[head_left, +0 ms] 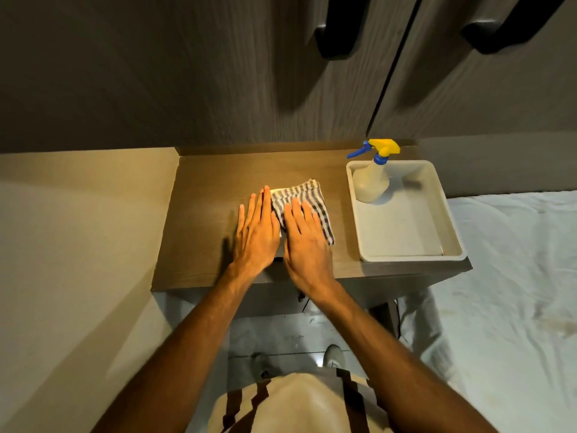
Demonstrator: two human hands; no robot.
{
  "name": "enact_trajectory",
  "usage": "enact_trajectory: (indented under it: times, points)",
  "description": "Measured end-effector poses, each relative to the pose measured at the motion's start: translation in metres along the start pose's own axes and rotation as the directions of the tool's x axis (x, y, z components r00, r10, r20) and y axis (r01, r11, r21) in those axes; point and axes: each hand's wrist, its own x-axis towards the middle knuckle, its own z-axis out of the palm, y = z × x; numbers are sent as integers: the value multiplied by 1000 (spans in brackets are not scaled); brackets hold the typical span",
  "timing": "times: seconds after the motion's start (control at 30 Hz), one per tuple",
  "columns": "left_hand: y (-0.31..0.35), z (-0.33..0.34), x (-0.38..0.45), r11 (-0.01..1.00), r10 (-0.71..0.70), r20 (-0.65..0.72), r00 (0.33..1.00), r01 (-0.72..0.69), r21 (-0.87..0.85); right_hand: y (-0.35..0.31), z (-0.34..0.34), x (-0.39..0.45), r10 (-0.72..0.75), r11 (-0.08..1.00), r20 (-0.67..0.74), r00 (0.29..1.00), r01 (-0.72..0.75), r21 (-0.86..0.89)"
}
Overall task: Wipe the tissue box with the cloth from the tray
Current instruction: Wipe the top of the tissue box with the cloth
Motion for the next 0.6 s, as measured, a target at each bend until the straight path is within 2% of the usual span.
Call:
enact_trajectory:
  times: [0.07, 0.13, 0.2, 0.27, 0.3, 0.37, 0.43, 0.53, 0.57, 0.6]
  points:
    - [0, -1, 1, 1000, -3, 1, 1000, 3, 3, 5, -5, 27, -9, 1000, 35, 999, 8, 16]
    - [3, -2, 1, 1000, -13, -4, 1000, 13, -21, 13, -15, 52, 62, 995, 86, 994, -68, 70]
    - [5, -3, 1, 999, -27, -4, 1000, 27, -34, 20, -19, 56, 212, 943, 88, 973, -228, 242]
    - [6, -3, 0, 998, -41, -9, 999, 41, -37, 16, -18, 36, 279, 882, 76, 957, -287, 373]
    - [6, -4, 0, 998, -44, -16, 999, 43, -41, 12, -15, 22, 246, 904, 57, 968, -250, 348]
    - [6, -4, -1, 998, -35, -23, 999, 34, -44, 7, -6, -3, 142, 974, 40, 989, -147, 175]
    - [5, -4, -2, 999, -21, -13, 1000, 20, -29, 4, -5, 2, 31, 999, 17, 999, -31, 27]
    - [3, -4, -1, 999, -15, -1, 1000, 15, -42, 11, -9, 41, -37, 999, 71, 997, 37, 1]
    - [4, -5, 0, 999, -17, 2, 1000, 17, -48, 15, -12, 54, -2, 999, 88, 996, -2, 43]
    - [4, -5, 0, 998, -21, 6, 1000, 21, -52, 19, -14, 62, 94, 983, 97, 991, -108, 149]
